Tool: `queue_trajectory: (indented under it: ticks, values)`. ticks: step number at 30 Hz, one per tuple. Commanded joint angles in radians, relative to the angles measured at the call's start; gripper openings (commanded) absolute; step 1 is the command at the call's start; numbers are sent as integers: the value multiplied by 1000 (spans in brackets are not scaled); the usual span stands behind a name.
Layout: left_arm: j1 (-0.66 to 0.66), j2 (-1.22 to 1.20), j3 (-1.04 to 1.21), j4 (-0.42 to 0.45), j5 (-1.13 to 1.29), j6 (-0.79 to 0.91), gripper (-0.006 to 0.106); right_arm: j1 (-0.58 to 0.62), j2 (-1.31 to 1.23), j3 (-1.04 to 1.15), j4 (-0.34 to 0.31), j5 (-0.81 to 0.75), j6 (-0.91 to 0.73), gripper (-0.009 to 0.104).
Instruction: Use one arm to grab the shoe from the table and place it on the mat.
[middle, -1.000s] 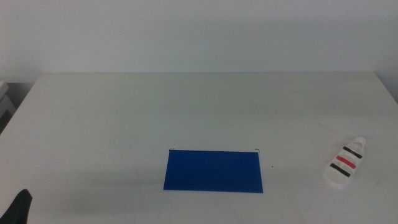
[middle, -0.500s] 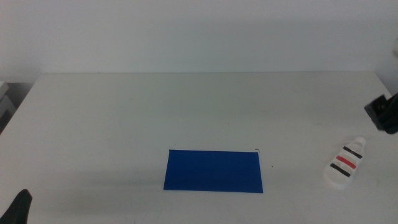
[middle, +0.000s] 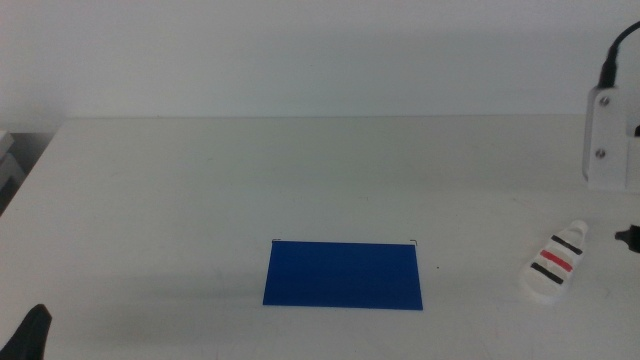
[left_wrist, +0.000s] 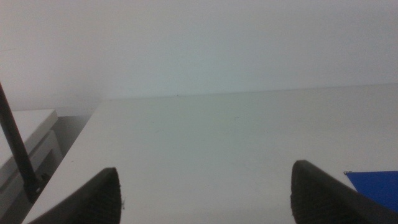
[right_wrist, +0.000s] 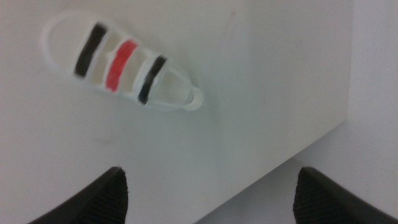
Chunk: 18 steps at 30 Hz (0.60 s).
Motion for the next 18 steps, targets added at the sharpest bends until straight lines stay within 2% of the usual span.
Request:
queue_trajectory:
  ticks: [1,4,8,10,15,18]
  values:
    - [-4,-10,7,-10,-82,-5,94,-1,-23,-34,-13,-22,-98,92]
    - [-4,-10,7,-10,-82,-5,94,-1,-23,-34,-21,-21,-120,92]
    - [-4,-10,7,-10,-82,-5,94,-1,-23,-34,15,-11,-116,92]
    - [-4,-10,7,-10,-82,-5,94,-1,-23,-34,9,-5,-150,92]
    - [-4,-10,7,-10,-82,-5,94,-1,-18,-34,7,2,-525,92]
    - [-4,-10,7,-10,-82,-5,94,-1,-14,-34,28,36,-767,92]
